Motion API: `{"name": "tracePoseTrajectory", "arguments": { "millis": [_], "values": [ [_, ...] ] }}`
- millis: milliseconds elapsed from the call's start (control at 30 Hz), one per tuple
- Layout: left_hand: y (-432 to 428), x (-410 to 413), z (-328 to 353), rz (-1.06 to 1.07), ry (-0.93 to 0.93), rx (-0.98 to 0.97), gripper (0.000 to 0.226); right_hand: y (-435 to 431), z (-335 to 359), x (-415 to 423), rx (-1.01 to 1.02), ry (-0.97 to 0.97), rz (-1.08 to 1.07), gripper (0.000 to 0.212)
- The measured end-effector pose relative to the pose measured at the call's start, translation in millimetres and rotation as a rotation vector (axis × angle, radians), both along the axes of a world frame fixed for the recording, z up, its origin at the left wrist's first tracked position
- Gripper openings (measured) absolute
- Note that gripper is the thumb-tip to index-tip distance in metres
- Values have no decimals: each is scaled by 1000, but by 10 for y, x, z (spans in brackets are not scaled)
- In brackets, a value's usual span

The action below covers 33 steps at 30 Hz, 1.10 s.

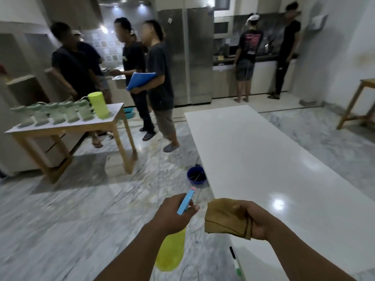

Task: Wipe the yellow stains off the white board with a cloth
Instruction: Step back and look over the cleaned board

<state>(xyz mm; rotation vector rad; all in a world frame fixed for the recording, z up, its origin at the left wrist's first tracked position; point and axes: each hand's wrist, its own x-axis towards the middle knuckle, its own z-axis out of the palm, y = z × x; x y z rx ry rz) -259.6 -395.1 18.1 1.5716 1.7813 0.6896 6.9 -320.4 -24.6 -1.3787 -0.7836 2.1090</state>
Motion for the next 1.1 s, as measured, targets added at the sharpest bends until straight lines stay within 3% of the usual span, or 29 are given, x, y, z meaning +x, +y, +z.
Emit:
{"name": "tracePoseTrajectory", "arguments": {
  "millis": [267, 467, 800, 1100],
  "values": [
    [1355, 271, -8, -179, 13, 21, 22, 978, -122, 393, 34, -212, -66, 38],
    [2186, 732, 49, -372, 67, 19, 24, 1301, 18, 893, 81, -291, -152, 28],
    [2935, 1932, -73, -878, 64, -12, 30, 937, 130, 1689, -17, -598, -371, 30],
    [3130, 2289, -251, -1158, 32, -20, 40, 650, 145, 1537, -162, -689, -517, 30]
  ]
}}
